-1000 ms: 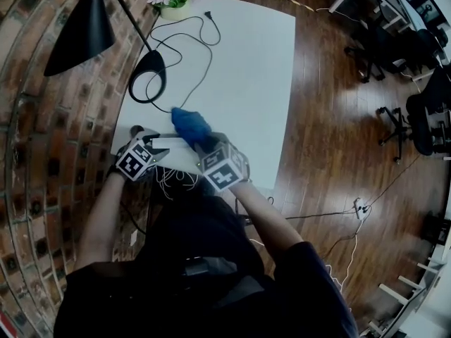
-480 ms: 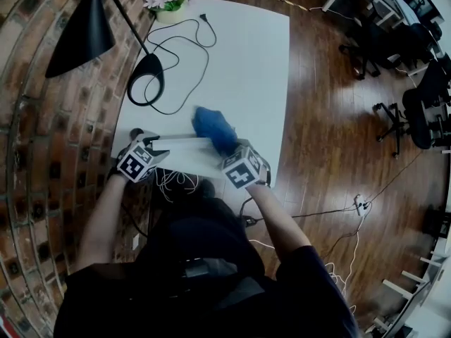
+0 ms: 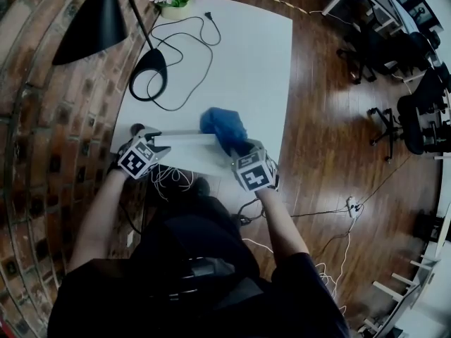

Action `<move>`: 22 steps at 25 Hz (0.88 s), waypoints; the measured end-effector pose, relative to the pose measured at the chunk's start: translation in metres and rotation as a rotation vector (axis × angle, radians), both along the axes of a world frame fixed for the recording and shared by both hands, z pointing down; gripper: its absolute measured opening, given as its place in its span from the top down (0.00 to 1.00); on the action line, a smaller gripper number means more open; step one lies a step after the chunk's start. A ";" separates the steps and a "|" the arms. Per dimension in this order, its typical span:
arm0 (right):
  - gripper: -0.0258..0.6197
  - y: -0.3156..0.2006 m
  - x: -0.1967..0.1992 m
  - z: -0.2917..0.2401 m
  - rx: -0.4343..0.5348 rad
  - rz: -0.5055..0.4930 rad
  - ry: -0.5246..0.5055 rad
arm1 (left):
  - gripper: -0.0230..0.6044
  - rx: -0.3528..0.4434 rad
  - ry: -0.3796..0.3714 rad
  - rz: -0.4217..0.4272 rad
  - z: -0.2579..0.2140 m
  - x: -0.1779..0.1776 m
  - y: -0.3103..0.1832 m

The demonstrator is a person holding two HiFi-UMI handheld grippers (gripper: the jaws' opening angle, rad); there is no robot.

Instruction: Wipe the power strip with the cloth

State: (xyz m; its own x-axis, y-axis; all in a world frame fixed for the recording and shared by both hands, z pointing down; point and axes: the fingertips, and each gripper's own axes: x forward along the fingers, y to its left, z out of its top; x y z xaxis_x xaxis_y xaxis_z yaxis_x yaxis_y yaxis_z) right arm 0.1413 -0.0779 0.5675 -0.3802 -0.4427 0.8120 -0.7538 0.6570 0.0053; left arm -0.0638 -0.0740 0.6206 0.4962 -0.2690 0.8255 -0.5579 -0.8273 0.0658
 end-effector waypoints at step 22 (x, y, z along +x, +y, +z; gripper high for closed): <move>0.86 -0.009 -0.087 -0.002 -0.043 -0.356 0.205 | 0.59 0.032 0.041 0.037 0.001 -0.003 -0.001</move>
